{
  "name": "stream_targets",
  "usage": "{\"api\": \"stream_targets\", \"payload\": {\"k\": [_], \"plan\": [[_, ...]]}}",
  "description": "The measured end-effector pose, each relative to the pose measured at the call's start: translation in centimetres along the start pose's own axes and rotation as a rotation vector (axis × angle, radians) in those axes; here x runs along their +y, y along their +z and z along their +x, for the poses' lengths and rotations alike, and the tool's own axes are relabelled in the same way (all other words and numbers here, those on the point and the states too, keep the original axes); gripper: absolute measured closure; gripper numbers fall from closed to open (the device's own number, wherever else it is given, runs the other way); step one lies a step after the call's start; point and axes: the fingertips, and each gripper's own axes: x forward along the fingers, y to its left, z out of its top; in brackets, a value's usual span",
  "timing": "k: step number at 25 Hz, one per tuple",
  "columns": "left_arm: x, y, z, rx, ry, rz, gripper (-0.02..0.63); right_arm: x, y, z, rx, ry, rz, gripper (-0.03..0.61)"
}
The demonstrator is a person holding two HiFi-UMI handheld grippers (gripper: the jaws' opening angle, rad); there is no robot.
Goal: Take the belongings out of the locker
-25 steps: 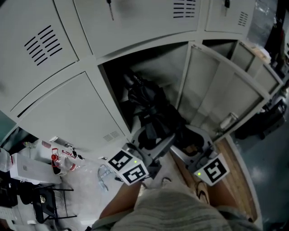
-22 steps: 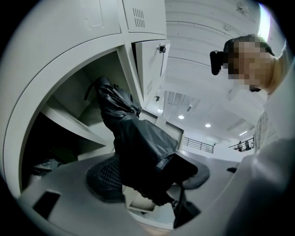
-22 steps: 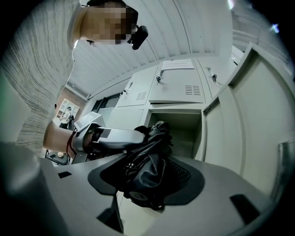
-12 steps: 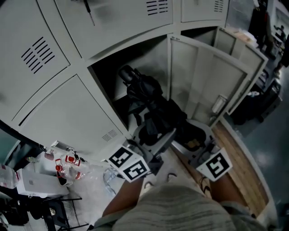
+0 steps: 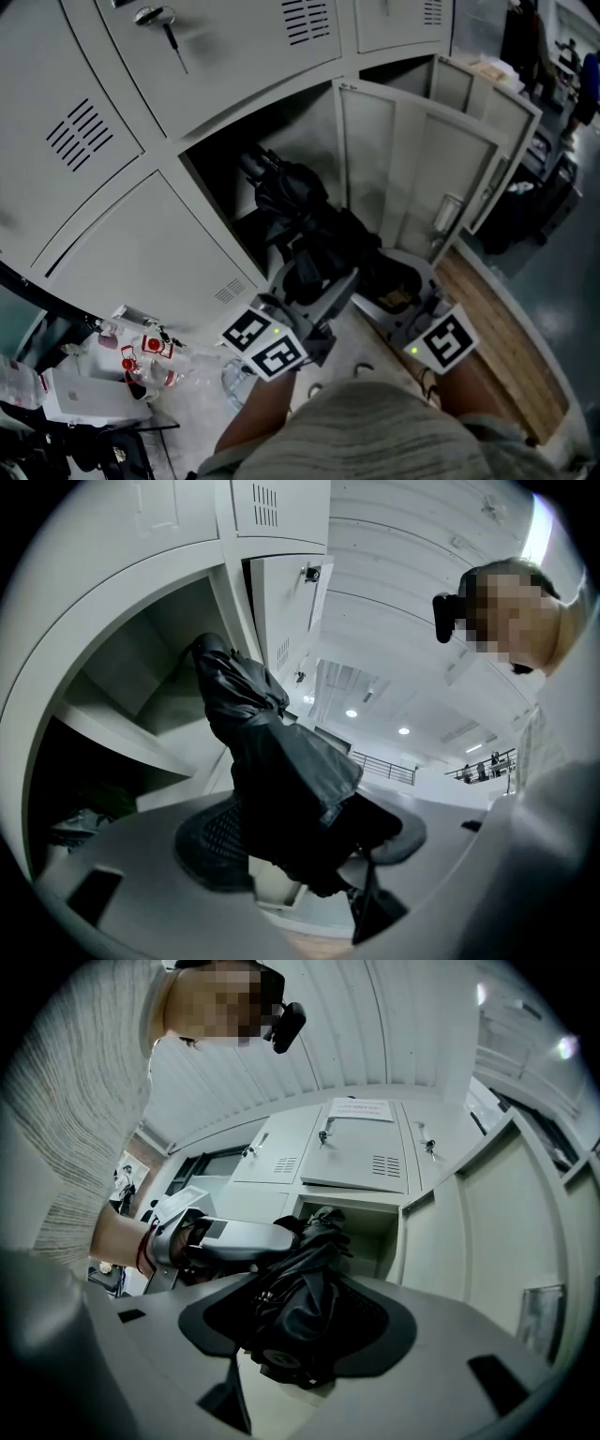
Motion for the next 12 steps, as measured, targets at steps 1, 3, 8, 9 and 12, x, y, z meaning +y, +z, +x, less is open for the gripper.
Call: {"api": "stream_targets", "payload": {"k": [1,3,8,9,12], "plan": [[0.1,0.1,0.0,-0.001,0.0,0.001,0.304,0.0,0.0,0.1,-0.001,0.001,-0.001,0.339],[0.2,0.2,0.0,-0.005,0.001,-0.001,0.304,-0.1,0.1,0.3,-0.003,0.004,-0.001,0.337],[0.8,0.2,-0.1,-0.007,0.007,-0.01,0.304,-0.1,-0.2,0.7,0.003,0.015,0.003,0.337],[0.9,0.2,-0.1,-0.008,0.009,-0.011,0.304,-0.1,-0.3,0.8,0.005,0.018,0.002,0.337],[1.3,0.2,-0.2,-0.01,0.015,-0.017,0.304,-0.2,-0.5,1.2,0.006,0.023,0.0,0.337]]}}
